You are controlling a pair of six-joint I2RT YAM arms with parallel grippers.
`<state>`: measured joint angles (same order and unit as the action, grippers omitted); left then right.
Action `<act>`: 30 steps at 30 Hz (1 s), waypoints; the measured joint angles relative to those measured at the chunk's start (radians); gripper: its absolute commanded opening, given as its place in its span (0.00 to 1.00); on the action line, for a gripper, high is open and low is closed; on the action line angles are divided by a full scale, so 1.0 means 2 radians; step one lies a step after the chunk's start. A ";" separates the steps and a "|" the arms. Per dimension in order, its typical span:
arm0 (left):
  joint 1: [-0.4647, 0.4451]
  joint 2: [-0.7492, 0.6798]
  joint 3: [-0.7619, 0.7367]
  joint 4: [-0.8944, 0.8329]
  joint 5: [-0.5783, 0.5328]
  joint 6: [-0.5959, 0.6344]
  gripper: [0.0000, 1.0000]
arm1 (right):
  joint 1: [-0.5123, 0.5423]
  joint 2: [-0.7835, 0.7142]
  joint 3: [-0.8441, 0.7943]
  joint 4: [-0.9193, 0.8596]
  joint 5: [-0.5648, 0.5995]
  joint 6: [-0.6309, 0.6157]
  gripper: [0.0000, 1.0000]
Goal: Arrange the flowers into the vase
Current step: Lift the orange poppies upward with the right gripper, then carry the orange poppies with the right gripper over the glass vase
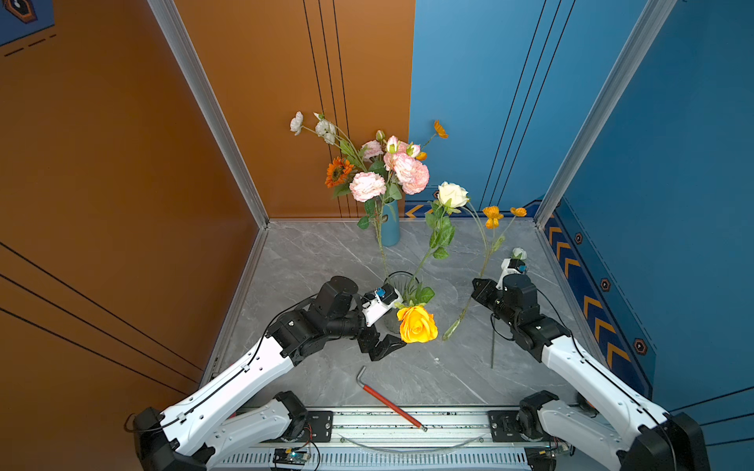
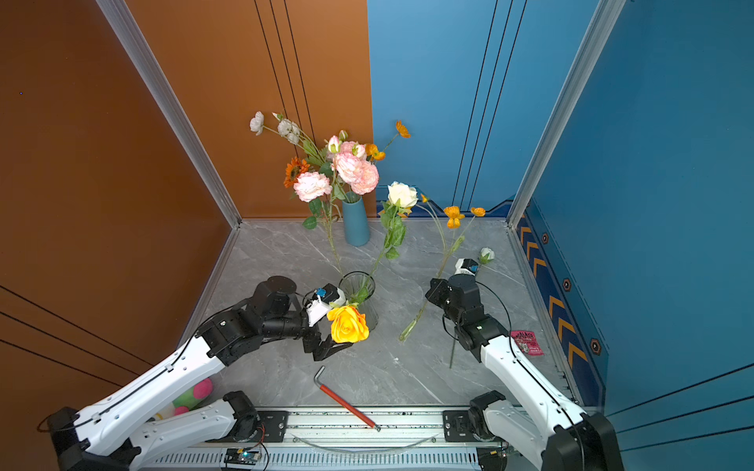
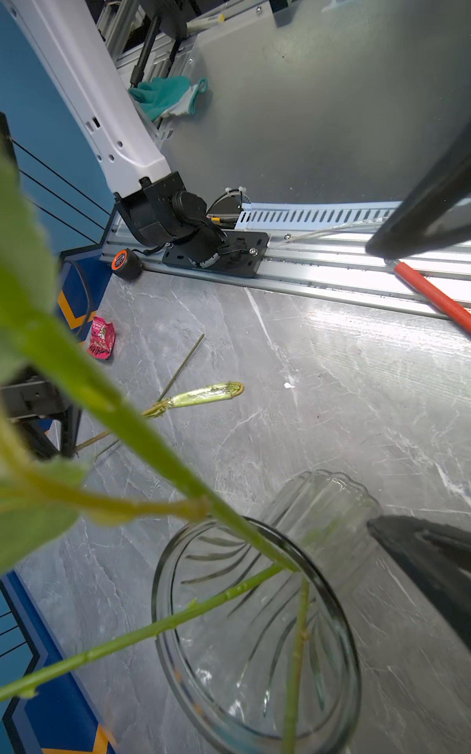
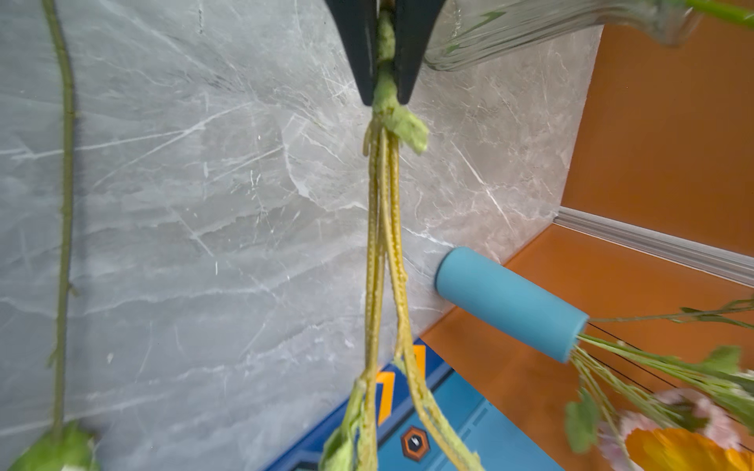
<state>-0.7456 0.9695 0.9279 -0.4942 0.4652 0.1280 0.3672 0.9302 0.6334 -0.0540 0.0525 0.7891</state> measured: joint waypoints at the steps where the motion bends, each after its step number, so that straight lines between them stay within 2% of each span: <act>1: 0.000 -0.003 0.000 -0.001 0.000 0.002 0.98 | 0.006 -0.018 0.006 -0.016 0.014 -0.006 0.01; 6: 0.000 -0.017 0.001 -0.002 -0.010 0.004 0.98 | 0.039 -0.080 0.031 -0.082 0.087 -0.034 0.01; 10: 0.003 -0.029 0.001 -0.002 -0.019 0.006 0.98 | 0.066 -0.116 0.046 -0.101 0.136 -0.054 0.01; 16: 0.010 -0.042 0.001 -0.002 -0.019 0.007 0.98 | 0.120 -0.091 0.119 -0.094 0.171 -0.101 0.01; 22: 0.029 -0.057 0.001 0.006 -0.019 0.005 0.98 | 0.206 -0.054 0.178 -0.047 0.214 -0.172 0.01; 30: 0.077 -0.081 -0.007 0.043 -0.017 -0.012 0.98 | 0.260 -0.001 0.204 0.080 0.234 -0.256 0.03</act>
<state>-0.5915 0.8082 0.9138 -0.4076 0.4320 0.1036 0.8864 0.9291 1.0412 0.1070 0.5198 0.2771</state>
